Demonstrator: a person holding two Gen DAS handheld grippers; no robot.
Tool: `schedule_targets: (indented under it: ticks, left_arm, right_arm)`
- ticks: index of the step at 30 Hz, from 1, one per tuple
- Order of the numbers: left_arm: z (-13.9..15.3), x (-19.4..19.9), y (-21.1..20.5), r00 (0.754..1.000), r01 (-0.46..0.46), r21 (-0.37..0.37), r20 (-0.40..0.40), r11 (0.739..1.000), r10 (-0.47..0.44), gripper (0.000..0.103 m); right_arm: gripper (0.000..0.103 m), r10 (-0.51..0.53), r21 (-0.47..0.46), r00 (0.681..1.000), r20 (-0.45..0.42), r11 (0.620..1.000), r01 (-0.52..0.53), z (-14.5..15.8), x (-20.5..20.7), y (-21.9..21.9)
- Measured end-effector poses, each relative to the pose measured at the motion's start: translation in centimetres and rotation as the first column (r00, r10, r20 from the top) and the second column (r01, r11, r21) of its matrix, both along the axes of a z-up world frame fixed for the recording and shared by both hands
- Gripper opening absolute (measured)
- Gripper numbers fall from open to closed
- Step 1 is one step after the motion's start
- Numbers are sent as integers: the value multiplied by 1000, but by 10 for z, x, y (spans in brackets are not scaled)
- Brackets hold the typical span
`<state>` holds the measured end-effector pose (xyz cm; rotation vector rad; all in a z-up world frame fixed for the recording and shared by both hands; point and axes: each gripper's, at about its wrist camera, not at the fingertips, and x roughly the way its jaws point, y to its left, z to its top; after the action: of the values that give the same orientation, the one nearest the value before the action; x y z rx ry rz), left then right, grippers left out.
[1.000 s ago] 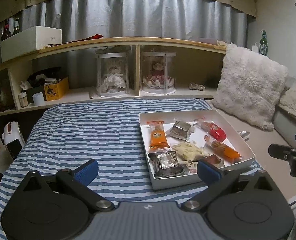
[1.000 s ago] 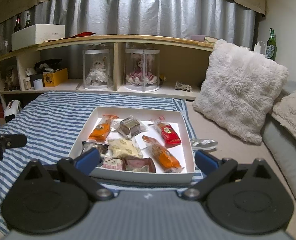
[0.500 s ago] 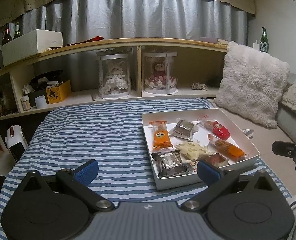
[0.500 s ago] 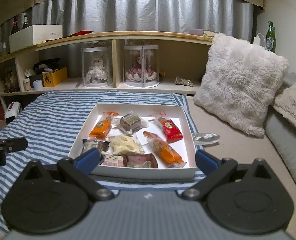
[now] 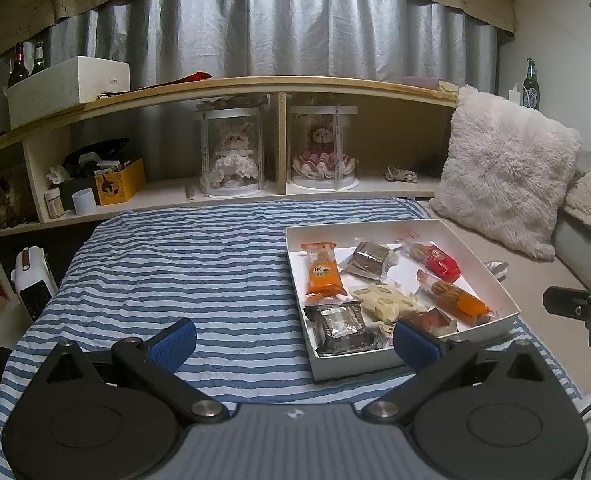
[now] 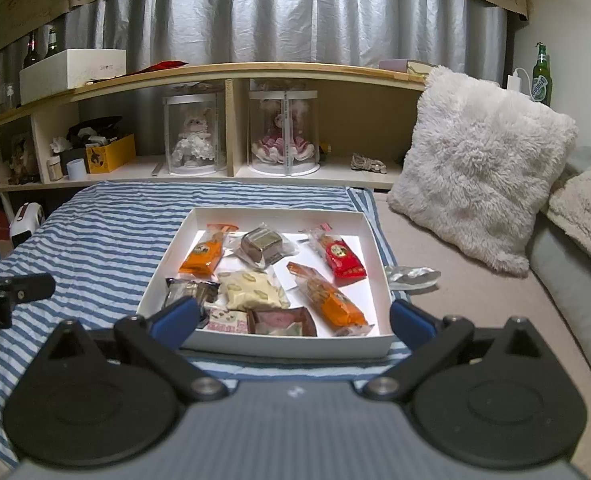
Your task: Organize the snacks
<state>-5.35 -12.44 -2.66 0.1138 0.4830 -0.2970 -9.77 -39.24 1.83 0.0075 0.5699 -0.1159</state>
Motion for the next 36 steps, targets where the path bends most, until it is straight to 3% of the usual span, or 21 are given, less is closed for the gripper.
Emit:
schedule_targets:
  ticks: [36]
  left_arm:
    - [-2, -2, -2, 1000, -2, -5, -1, 1000, 2, 103]
  right_arm:
    - [102, 2, 6, 1000, -10, 1000, -2, -3, 1, -2]
